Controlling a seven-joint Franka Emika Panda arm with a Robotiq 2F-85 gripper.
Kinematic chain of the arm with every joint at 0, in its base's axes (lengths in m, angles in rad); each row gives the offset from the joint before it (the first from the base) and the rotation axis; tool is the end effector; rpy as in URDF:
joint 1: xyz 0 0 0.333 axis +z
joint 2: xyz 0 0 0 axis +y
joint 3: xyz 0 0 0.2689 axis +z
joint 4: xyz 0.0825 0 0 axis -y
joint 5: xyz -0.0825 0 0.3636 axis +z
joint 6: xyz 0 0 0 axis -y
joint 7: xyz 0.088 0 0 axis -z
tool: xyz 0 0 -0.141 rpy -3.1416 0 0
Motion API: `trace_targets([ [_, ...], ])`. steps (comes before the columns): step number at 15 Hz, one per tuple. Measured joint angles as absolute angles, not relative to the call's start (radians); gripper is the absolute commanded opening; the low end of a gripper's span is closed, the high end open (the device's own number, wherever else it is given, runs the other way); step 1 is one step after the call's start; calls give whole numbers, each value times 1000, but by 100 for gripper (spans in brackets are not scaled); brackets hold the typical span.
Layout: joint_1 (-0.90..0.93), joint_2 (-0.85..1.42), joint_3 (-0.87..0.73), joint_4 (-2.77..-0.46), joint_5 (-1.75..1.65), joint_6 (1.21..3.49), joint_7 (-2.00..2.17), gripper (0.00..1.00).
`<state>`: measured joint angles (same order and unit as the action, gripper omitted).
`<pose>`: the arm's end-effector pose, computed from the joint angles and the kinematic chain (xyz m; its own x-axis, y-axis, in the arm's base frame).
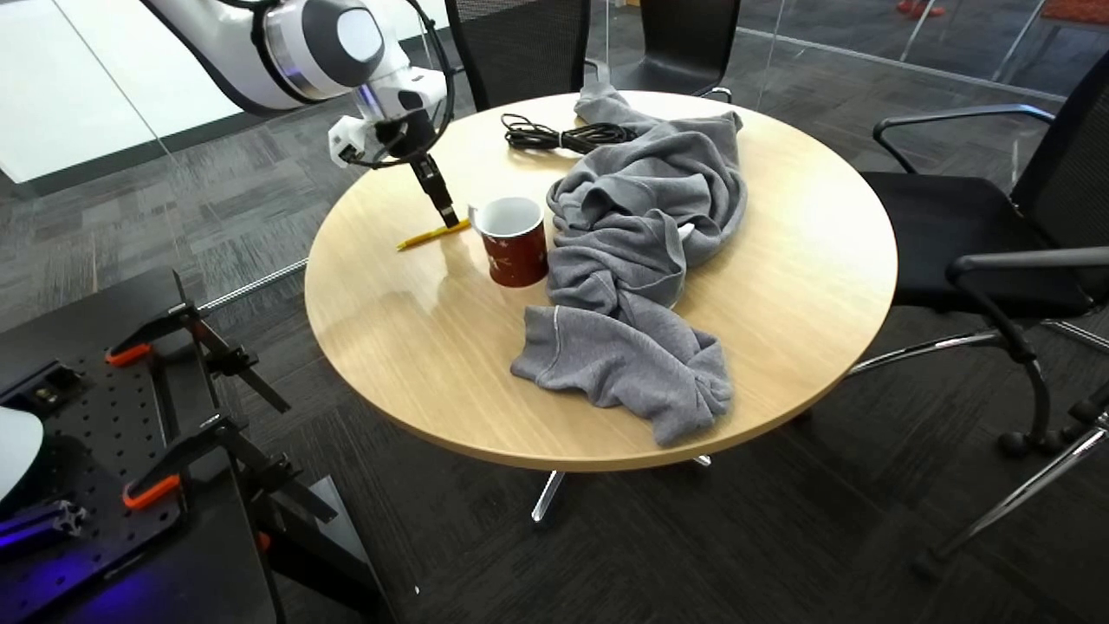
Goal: Remove the marker out of the cup and put it on the table
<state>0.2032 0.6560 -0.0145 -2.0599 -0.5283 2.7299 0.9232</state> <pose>0.5299 0.1128 0.0575 0.9621 -0.2297 0.1470 -0.2527 -0.9537 0.1634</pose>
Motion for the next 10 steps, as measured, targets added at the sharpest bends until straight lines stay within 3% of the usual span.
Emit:
trace_targets([
  [2,272,632,-80,-2062,-522,2733,927,99],
  [10,476,423,-296,-2146,-696,2738,1129,100],
])
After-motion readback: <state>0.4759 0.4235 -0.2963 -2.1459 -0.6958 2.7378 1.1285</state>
